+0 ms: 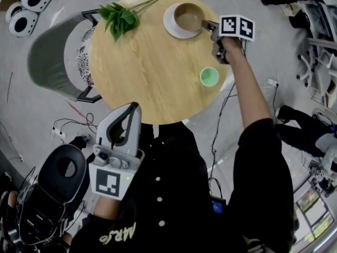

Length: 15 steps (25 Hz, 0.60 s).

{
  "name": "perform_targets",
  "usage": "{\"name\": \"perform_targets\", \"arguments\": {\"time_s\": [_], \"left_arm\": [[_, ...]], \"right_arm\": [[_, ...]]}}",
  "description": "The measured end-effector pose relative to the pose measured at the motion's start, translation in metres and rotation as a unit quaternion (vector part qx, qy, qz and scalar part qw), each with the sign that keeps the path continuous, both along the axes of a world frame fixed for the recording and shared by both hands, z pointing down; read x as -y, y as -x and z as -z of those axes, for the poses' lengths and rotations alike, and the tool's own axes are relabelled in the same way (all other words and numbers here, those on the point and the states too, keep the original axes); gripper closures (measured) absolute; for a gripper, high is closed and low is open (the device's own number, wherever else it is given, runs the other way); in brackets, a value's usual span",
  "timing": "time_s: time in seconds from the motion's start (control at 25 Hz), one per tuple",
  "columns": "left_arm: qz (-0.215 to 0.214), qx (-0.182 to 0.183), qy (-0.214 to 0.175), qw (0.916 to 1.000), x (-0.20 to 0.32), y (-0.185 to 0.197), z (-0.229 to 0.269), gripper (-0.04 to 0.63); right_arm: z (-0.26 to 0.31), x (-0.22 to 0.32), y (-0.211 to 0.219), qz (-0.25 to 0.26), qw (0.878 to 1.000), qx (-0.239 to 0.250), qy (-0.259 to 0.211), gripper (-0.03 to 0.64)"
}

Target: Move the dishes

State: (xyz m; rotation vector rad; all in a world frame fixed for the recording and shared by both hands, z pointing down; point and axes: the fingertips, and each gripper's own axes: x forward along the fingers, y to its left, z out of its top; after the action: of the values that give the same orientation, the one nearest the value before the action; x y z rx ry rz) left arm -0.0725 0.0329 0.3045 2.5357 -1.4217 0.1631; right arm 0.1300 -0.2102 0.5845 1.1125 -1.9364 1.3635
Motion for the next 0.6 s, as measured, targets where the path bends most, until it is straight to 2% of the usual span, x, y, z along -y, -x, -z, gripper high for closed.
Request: {"name": "perform_targets", "arguments": {"time_s": [0.16,0.4,0.6], "left_arm": [[0.002,0.001,0.005,1.0,0.0036,0.0001,-0.0002,0.592],[0.002,0.002,0.008,1.0,0.0056,-0.0025,0.0009,0.592],[0.002,0.0,0.009,1.0,0.0083,-0.001,0.0004,0.592]], "right_arm": [[0.0,0.0025,0.0047,0.0,1.0,0.005,0.005,0.548],[0.002,0.0052,0.0045,-0.006,1.0,0.001,0.001,0.6],[0.0014,0.0039,0.0063,0.009,1.0,-0.014,-0.006,0.612]]}}
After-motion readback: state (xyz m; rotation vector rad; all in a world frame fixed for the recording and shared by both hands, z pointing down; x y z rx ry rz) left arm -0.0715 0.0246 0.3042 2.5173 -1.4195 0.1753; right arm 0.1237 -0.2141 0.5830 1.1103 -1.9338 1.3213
